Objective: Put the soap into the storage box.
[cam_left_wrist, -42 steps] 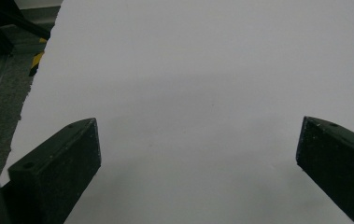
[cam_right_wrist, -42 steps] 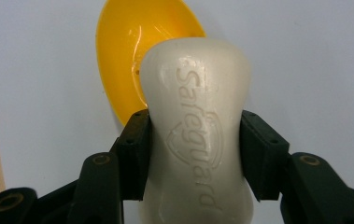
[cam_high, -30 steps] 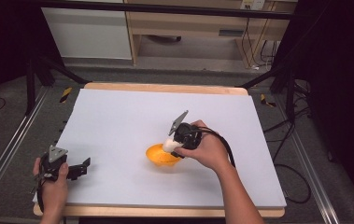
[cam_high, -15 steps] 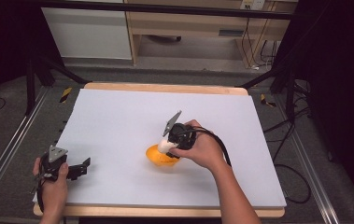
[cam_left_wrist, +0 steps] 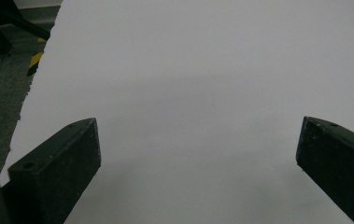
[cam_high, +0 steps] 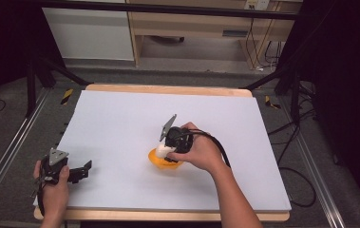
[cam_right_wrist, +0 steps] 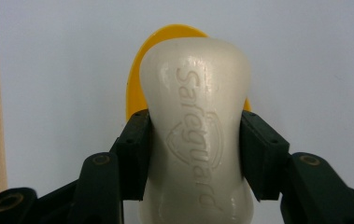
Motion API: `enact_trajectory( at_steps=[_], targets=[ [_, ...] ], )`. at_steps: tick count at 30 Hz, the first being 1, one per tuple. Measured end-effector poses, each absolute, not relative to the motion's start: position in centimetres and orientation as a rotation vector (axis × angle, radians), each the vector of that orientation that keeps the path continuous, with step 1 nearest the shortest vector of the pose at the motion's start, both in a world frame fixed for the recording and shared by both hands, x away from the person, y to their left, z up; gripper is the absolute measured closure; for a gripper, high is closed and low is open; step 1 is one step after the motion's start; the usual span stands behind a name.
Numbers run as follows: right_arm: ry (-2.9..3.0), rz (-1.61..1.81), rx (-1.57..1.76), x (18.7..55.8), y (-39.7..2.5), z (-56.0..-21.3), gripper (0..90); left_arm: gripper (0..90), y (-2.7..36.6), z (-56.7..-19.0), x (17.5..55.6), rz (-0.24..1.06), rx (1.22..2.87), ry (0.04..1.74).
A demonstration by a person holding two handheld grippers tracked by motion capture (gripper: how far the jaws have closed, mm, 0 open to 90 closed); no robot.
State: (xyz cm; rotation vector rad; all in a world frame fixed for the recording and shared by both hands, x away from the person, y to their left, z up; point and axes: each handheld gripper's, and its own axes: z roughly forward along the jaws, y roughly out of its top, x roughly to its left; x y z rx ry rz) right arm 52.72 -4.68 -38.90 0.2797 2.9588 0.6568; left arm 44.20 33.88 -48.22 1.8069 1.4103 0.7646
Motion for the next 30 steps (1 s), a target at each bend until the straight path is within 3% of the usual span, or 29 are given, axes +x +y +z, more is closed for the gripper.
enact_trajectory(
  at_steps=[23, 30],
  targets=[
    [3.001, 0.583, 0.207, 53.5, -3.9, -40.5, 49.1, 0.0, 33.9, -48.2, 44.2, 0.765, 1.808, 1.408],
    [3.007, 0.681, 0.249, 53.6, -4.3, -39.8, 42.8, 0.0, 33.9, -48.2, 44.2, 0.763, 1.807, 1.408]
  ],
)
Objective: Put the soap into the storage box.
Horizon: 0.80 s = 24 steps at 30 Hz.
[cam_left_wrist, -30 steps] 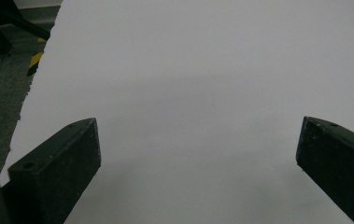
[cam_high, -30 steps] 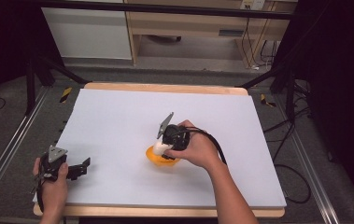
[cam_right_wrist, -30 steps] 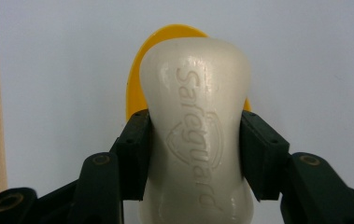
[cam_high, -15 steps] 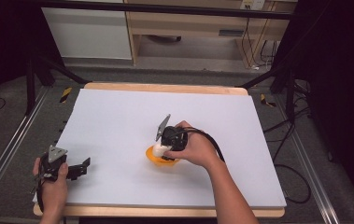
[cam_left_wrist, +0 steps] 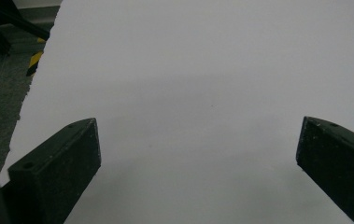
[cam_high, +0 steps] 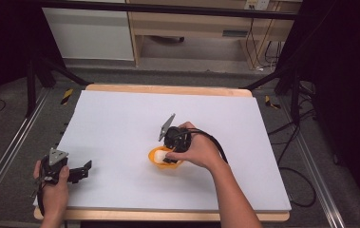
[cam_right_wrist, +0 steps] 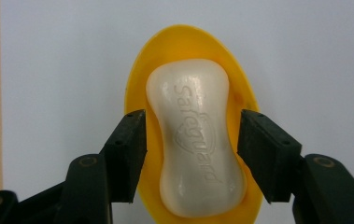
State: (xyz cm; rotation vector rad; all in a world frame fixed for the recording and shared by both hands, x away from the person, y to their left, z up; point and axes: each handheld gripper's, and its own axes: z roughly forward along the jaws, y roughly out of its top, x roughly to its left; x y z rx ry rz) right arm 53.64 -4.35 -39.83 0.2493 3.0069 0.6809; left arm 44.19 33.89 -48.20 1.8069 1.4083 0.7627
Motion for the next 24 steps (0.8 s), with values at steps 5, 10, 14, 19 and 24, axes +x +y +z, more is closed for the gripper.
enact_trajectory(
  at_steps=[5, 10, 14, 19, 24],
  targets=[
    [2.987, 0.677, 0.282, 53.6, -5.2, -39.4, 42.3, 0.0, 33.9, -48.2, 44.2, 0.765, 1.810, 1.409],
    [2.959, 0.721, 0.325, 53.7, -6.3, -38.9, 37.0, 0.0, 33.9, -48.2, 44.2, 0.768, 1.810, 1.408],
    [2.931, 0.755, 0.383, 53.7, -7.2, -38.8, 29.8, 0.0, 33.9, -48.2, 44.2, 0.765, 1.809, 1.409],
    [2.885, 0.804, 0.481, 53.8, -8.6, -39.1, 15.5, 0.0, 33.9, -48.2, 44.2, 0.771, 1.812, 1.406],
    [2.806, 0.865, 0.562, 53.7, -10.5, -39.1, 6.4, 0.0, 33.8, -48.2, 44.2, 0.773, 1.811, 1.405]
  ],
)
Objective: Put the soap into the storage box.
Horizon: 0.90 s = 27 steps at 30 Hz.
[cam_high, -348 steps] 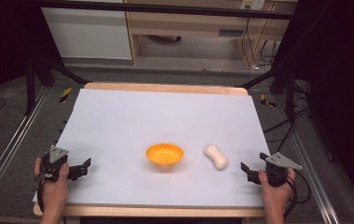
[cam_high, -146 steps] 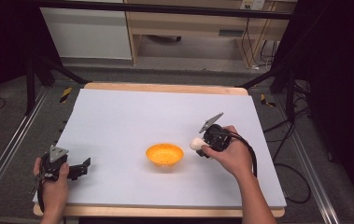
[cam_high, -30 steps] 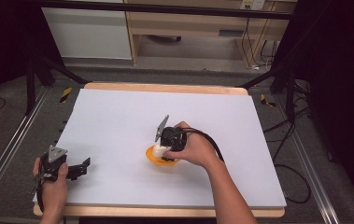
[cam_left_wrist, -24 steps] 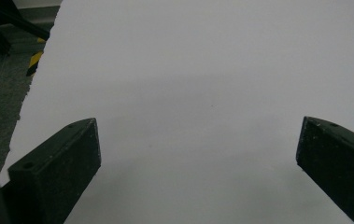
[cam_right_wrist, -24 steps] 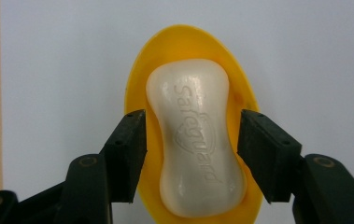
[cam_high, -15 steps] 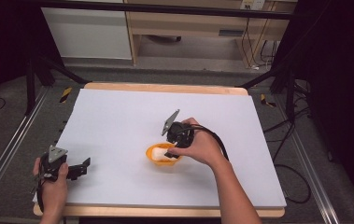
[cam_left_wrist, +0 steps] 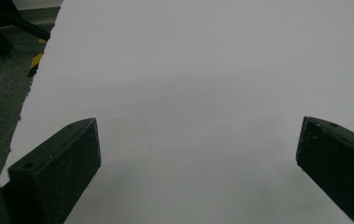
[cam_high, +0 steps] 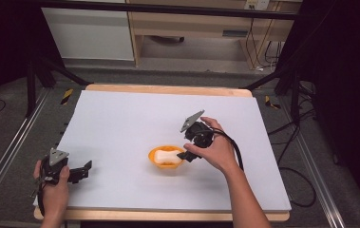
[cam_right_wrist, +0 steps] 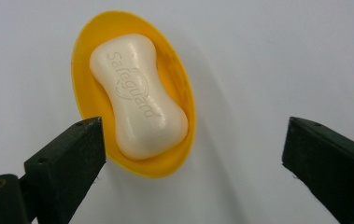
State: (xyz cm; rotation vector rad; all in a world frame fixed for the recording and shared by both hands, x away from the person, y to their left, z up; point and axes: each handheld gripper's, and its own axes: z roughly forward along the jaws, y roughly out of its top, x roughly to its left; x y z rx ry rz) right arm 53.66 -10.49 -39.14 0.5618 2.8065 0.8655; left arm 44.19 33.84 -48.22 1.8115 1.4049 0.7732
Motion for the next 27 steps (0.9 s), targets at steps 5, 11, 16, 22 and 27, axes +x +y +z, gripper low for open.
enact_trajectory(
  at_steps=[5, 11, 16, 22, 27],
  targets=[
    [2.771, 0.892, 0.611, 53.6, -11.7, -39.0, 5.6, 0.0, 33.8, -48.2, 44.2, 0.775, 1.813, 1.405],
    [2.750, 0.909, 0.667, 53.3, -13.2, -39.1, 5.5, 0.0, 33.8, -48.2, 44.2, 0.776, 1.811, 1.404],
    [2.728, 0.912, 0.718, 53.0, -14.5, -39.6, 5.5, 0.0, 33.8, -48.2, 44.1, 0.775, 1.811, 1.403],
    [2.712, 0.920, 0.760, 52.7, -16.0, -40.0, 5.5, 0.0, 33.8, -48.2, 44.1, 0.778, 1.815, 1.402],
    [2.705, 0.923, 0.783, 52.4, -16.9, -40.3, 5.5, 0.0, 33.7, -48.2, 44.1, 0.781, 1.815, 1.404]
  ],
)
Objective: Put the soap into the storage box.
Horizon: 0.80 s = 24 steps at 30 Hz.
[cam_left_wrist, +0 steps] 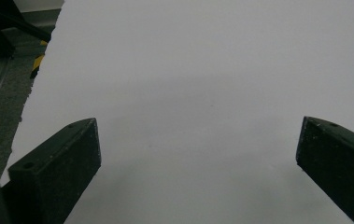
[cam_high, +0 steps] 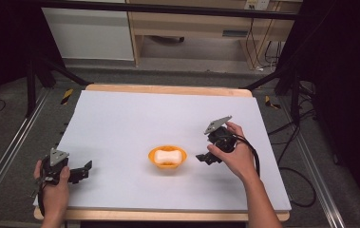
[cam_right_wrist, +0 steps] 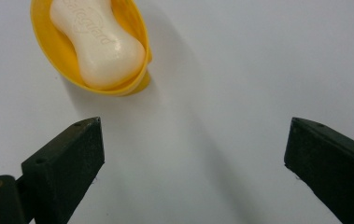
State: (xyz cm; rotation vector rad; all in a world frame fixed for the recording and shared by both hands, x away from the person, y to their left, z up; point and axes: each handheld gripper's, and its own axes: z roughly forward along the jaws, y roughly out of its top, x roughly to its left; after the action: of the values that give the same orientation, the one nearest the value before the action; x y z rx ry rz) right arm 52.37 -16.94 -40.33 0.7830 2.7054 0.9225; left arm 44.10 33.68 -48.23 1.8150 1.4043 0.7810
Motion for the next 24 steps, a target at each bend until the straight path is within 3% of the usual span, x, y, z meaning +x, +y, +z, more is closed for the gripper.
enact_trajectory(
  at_steps=[24],
  targets=[
    [2.671, 0.935, 0.868, 50.6, -21.5, -42.2, 5.3, 0.0, 33.5, -48.2, 44.1, 0.798, 1.823, 1.401]
  ],
)
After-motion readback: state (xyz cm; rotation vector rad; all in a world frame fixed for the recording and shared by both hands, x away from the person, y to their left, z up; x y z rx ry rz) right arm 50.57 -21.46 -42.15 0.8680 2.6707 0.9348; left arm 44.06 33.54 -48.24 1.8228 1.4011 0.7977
